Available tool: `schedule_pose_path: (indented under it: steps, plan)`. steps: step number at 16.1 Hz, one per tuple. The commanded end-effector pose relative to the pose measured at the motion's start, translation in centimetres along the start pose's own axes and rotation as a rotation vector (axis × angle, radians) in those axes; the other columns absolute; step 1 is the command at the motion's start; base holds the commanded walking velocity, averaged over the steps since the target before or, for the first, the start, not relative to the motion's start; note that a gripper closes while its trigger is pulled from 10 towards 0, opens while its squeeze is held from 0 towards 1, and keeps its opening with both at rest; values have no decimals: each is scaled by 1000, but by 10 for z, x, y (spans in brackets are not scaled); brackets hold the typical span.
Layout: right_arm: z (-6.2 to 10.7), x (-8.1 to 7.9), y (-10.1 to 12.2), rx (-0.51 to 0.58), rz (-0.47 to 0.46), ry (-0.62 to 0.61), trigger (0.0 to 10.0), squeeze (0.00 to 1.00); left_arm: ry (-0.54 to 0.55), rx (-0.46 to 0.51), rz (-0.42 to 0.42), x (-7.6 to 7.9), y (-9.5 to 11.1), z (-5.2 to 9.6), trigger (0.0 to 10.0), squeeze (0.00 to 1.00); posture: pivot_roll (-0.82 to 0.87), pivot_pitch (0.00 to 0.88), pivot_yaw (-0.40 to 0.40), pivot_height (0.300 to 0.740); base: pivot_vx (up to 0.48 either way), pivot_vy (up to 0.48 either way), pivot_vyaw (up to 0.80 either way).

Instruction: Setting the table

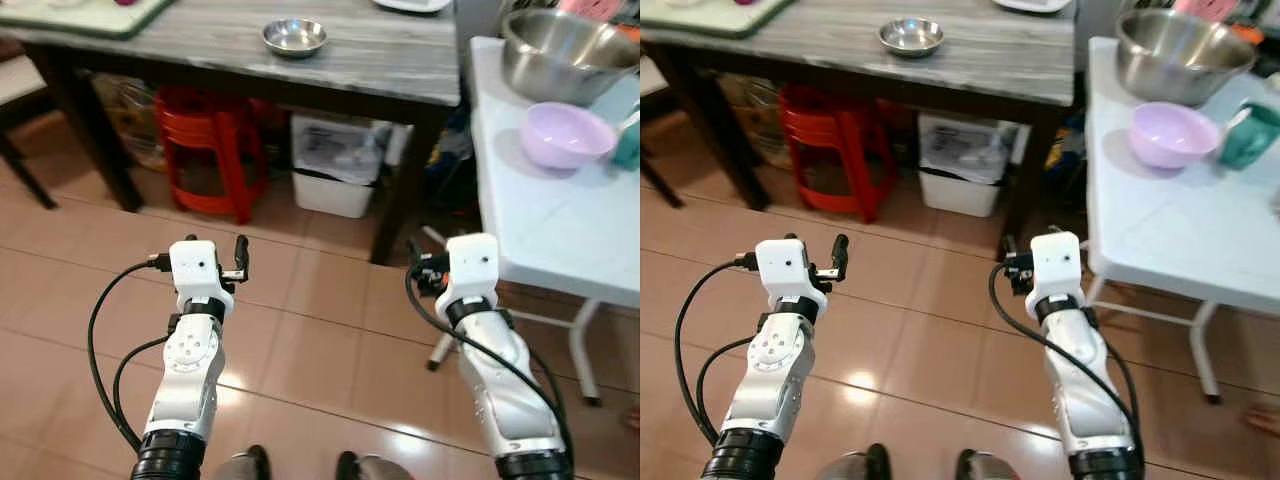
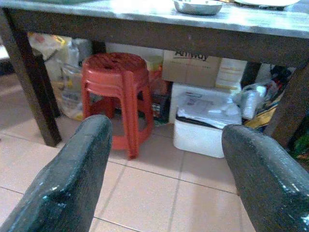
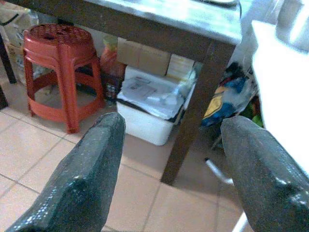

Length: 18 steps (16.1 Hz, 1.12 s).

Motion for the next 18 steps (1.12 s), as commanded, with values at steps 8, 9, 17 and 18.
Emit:
schedule_pose_path:
  steps: [8, 9, 17, 18]
  plan:
    - [4, 5, -8, -9, -54, -66, 10000, 0, -41, -43, -70, -13, -6, 13, 10000, 0, -122, 179, 48, 740, 0, 0, 0]
    - [6, 6, -9, -12, -52, -63, 10000, 0, -36, -49, -75, -16, -7, 17, 10000, 0, -119, 182, 39, 740, 0, 0, -413]
    - [46, 24, -16, -42, -27, -103, 10000, 0, 35, -112, -124, -51, -19, 53, 10000, 0, -112, 197, 16, 740, 0, 0, -323]
    - [53, 26, -20, -54, -19, -106, 10000, 0, 36, -113, -124, -51, -19, 53, 10000, 0, -112, 197, 17, 740, 0, 0, 0]
Point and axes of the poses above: a point about 5 cm out from each wrist's last joint towards the gripper, its own z axis pointing back from the gripper into the wrist, its own y axis along the axis of the wrist's last joint, x = y × z, the point moved 5 cm from there along -z, pointing out of the wrist towards the gripper, and after that the axes turned 2 degrees about z, right-handed, at the moved point
